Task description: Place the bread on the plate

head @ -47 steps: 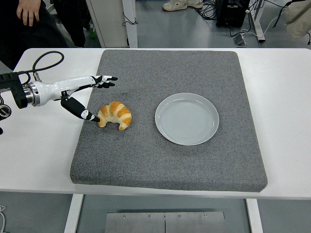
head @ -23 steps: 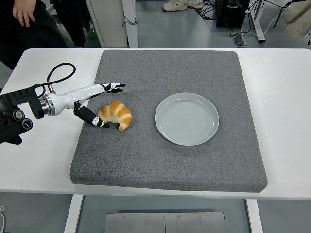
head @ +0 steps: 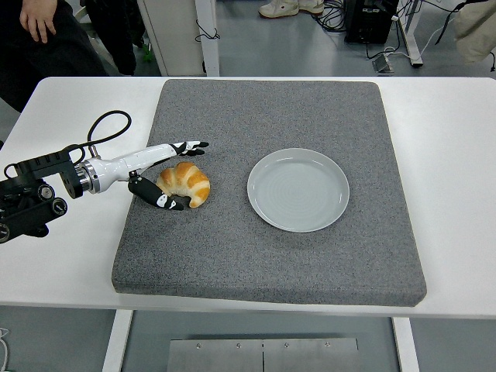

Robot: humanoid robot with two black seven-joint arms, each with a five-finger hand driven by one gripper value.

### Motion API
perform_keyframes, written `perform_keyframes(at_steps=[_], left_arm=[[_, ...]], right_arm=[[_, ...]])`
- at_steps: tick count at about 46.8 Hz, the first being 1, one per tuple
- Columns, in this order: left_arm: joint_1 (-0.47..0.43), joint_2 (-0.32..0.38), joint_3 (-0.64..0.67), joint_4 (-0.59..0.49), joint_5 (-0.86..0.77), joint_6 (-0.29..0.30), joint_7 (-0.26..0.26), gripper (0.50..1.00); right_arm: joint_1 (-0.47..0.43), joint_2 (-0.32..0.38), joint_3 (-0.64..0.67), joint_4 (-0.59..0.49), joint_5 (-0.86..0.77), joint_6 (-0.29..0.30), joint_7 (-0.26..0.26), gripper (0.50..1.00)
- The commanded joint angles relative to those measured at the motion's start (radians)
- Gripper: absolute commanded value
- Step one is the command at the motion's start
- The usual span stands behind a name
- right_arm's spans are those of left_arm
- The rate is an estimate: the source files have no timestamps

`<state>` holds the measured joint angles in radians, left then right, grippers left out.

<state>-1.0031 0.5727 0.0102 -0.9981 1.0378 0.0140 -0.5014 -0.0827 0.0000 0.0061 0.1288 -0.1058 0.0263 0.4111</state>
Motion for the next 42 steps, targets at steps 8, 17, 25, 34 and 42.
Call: perform_keyframes(at_steps=[8, 17, 25, 34, 42], left_arm=[[0.000, -0.014, 0.008, 0.018, 0.001, 0.006, -0.005, 0.937], [0.000, -0.017, 0.008, 0.042, -0.001, 0.006, -0.006, 0.934], [0.000, -0.017, 0.008, 0.049, 0.001, 0.006, -0.019, 0.910], [0.001, -0.037, 0.008, 0.061, -0.001, 0.007, -0.019, 0.840], [0.000, -0.042, 0.008, 0.067, 0.001, 0.007, -0.019, 0.716]], right_arm=[[0.000, 0.000, 0.000, 0.000, 0.000, -0.002, 0.000, 1.000], [0.003, 0.000, 0.000, 0.000, 0.000, -0.002, 0.000, 1.000], [0.003, 0.000, 0.000, 0.000, 0.000, -0.002, 0.000, 1.000], [0.001, 0.000, 0.000, 0.000, 0.000, -0.002, 0.000, 1.000], [-0.002, 0.000, 0.000, -0.002, 0.000, -0.003, 0.000, 1.000]])
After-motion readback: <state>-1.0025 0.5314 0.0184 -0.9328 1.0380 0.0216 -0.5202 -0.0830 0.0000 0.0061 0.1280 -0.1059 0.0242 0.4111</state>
